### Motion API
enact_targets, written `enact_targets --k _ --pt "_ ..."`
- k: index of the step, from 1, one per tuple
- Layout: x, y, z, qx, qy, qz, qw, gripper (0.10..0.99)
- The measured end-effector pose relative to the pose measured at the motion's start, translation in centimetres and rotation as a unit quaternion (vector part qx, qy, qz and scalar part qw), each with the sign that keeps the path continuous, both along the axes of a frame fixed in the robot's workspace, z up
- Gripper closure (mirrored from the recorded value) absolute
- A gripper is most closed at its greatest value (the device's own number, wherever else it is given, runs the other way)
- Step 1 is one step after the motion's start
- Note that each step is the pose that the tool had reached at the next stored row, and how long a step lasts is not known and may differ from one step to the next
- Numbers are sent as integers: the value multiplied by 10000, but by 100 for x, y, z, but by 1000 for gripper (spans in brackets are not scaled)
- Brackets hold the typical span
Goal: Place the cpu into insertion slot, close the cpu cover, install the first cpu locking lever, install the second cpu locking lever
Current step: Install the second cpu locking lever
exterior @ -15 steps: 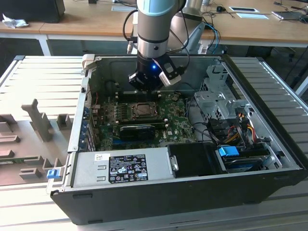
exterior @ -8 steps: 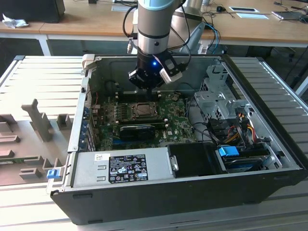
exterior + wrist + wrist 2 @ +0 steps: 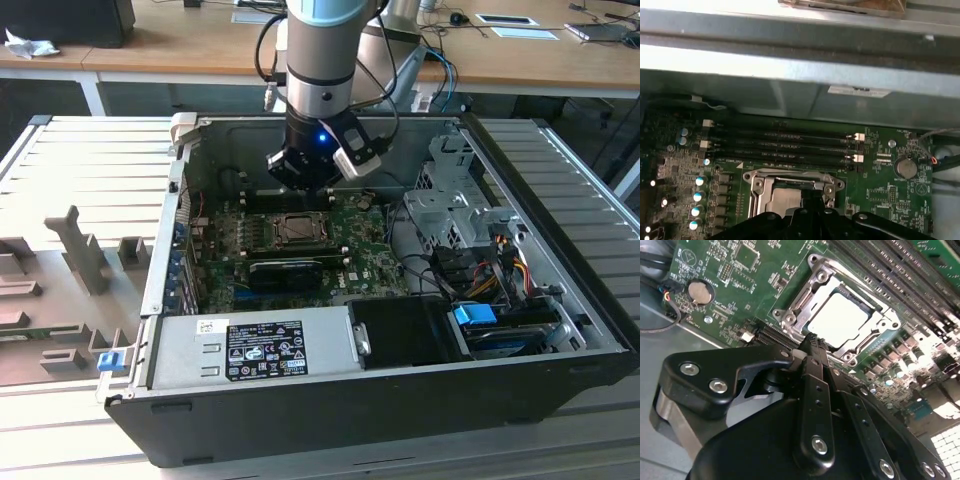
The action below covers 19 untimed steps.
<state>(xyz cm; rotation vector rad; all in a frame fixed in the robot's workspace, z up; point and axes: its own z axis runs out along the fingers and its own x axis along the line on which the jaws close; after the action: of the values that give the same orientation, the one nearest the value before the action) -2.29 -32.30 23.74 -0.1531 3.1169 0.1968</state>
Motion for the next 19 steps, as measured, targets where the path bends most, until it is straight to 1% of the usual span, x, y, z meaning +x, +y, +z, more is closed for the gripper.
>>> enact_targets --k 1,3,5,8,14,19 --pt "0 -18 0 0 0 0 10000 980" --pt "-1 -27 12 -1 1 -2 10000 980" --pt "0 -29 59 0 0 -4 10000 980" --pt "0 -35 98 -1 0 -6 10000 980" --pt "0 -62 102 0 0 -6 10000 980" --pt "0 -110 102 0 0 -6 10000 980"
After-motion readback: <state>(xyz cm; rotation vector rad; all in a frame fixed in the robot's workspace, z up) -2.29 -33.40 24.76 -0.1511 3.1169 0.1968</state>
